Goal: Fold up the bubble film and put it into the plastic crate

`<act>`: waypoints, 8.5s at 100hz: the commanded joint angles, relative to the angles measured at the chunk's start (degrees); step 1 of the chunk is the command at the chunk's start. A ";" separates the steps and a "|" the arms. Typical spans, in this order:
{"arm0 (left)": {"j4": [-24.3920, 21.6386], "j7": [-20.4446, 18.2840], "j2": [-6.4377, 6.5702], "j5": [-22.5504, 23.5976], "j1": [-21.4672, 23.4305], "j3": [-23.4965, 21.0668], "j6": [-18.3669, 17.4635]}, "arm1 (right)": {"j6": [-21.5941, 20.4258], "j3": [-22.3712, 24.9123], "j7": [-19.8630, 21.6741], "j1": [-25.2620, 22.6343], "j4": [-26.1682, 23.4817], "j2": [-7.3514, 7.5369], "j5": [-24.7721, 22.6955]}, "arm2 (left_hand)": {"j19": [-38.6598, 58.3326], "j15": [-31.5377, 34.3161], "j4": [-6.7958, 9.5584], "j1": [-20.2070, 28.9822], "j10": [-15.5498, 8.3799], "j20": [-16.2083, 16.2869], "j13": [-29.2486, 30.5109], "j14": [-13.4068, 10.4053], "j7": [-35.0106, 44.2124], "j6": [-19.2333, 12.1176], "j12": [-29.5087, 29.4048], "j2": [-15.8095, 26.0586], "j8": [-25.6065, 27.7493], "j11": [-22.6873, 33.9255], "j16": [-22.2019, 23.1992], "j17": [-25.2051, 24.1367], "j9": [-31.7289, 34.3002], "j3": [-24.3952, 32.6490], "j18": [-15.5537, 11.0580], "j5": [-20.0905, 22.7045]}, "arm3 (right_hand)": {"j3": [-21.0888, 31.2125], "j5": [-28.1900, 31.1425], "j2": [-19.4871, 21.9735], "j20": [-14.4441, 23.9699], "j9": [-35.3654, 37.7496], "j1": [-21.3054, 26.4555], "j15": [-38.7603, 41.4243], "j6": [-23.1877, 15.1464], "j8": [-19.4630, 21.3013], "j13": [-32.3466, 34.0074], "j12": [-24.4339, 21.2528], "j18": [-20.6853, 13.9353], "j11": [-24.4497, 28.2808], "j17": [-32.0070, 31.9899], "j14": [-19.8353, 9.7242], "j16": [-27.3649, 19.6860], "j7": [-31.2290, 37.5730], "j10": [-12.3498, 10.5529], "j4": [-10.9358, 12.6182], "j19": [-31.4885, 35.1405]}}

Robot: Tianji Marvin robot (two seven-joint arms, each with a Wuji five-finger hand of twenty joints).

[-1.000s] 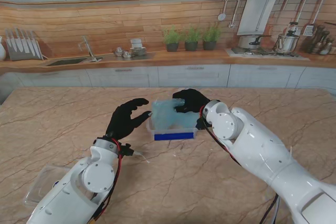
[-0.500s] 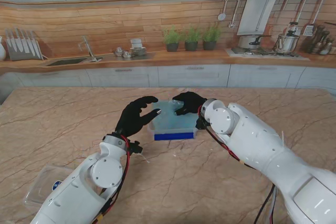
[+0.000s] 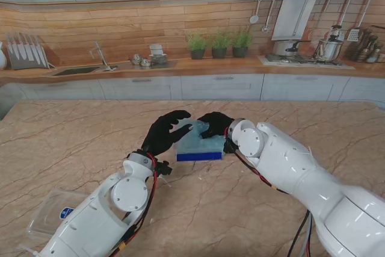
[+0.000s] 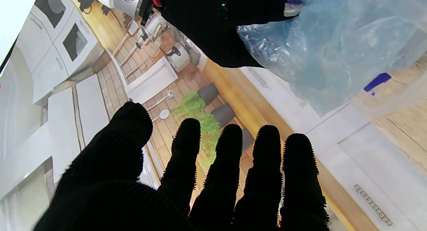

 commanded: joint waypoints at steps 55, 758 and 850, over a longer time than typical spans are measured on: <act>6.02 -4.42 -3.05 -8.53 -6.47 6.52 3.03 | -2.73 -3.84 -0.21 2.01 6.79 -3.28 -0.05 | -5.56 -6.12 2.04 1.09 -3.20 -4.24 -5.61 -3.79 -2.30 -2.52 -6.27 6.48 -2.06 -5.02 -5.34 -3.32 -9.80 -4.49 -3.66 -7.82 | -0.20 0.36 0.77 0.41 -0.17 0.23 0.95 -3.43 0.14 -0.67 -0.38 -1.05 0.22 -2.72 1.02 -0.03 1.38 0.61 0.14 -0.50; 6.09 -11.88 -3.04 -13.75 -7.65 8.09 18.81 | 7.52 8.43 -8.61 -9.91 -16.53 5.81 -16.26 | -2.64 -5.92 2.31 4.79 0.86 -2.90 -8.75 3.50 -9.33 0.91 -11.64 12.39 -6.43 -6.61 -8.01 -5.72 -17.84 -16.63 3.06 -7.37 | -7.65 -5.52 1.97 -21.39 -16.74 -5.49 -25.39 3.85 -4.70 -20.02 -3.27 -0.84 -15.54 -9.30 0.56 -13.81 -6.43 -0.26 5.03 -15.54; 5.71 -11.16 -3.30 -14.52 -7.22 7.67 19.17 | 3.27 18.75 -10.42 -19.17 -28.46 8.43 -21.81 | -2.60 -5.87 2.34 4.75 0.95 -2.90 -8.85 3.62 -9.42 1.05 -11.69 12.65 -6.53 -6.71 -8.08 -5.77 -18.48 -16.79 2.94 -8.23 | -6.84 2.32 5.85 -19.05 -7.65 -1.53 -18.40 8.04 -5.19 -11.69 -2.00 -1.06 -10.28 -3.84 1.50 -10.77 -1.03 0.14 5.33 -11.13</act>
